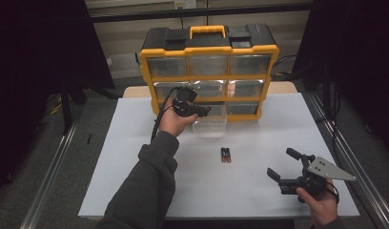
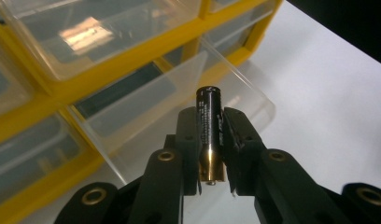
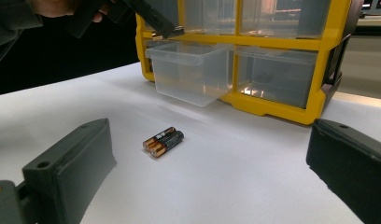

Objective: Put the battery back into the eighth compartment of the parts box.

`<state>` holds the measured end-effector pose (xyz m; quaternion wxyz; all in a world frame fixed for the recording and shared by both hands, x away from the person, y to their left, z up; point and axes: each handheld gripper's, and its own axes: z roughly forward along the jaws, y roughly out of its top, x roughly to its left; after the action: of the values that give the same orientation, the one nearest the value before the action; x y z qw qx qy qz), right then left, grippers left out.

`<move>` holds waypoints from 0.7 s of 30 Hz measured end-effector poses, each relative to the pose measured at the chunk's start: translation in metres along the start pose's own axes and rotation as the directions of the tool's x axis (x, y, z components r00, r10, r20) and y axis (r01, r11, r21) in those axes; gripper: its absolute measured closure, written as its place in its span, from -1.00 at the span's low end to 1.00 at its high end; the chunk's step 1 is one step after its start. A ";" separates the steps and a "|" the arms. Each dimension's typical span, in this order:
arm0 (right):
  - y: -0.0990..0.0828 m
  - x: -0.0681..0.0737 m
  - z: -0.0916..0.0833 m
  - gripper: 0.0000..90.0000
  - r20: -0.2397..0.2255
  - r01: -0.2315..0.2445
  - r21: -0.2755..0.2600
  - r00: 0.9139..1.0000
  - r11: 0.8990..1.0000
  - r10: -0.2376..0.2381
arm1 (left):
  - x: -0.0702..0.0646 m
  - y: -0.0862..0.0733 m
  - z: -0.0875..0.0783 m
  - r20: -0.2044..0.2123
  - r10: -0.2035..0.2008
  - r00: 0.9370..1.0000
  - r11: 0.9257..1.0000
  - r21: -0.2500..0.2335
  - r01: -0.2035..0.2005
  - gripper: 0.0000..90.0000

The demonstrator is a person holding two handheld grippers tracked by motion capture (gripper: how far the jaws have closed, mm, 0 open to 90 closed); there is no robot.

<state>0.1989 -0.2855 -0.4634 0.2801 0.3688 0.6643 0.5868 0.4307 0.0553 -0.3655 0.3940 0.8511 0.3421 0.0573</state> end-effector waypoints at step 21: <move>0.001 -0.001 -0.002 -0.99 0.000 -0.004 -0.004 1.000 1.000 0.004 | -0.001 -0.006 -0.004 0.001 0.016 1.000 0.998 -0.056 -0.016 -0.22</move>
<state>0.1975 -0.2875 -0.4625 0.2794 0.3696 0.6624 0.5886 0.4252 0.0599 -0.3666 0.4174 0.8425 0.3334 0.0692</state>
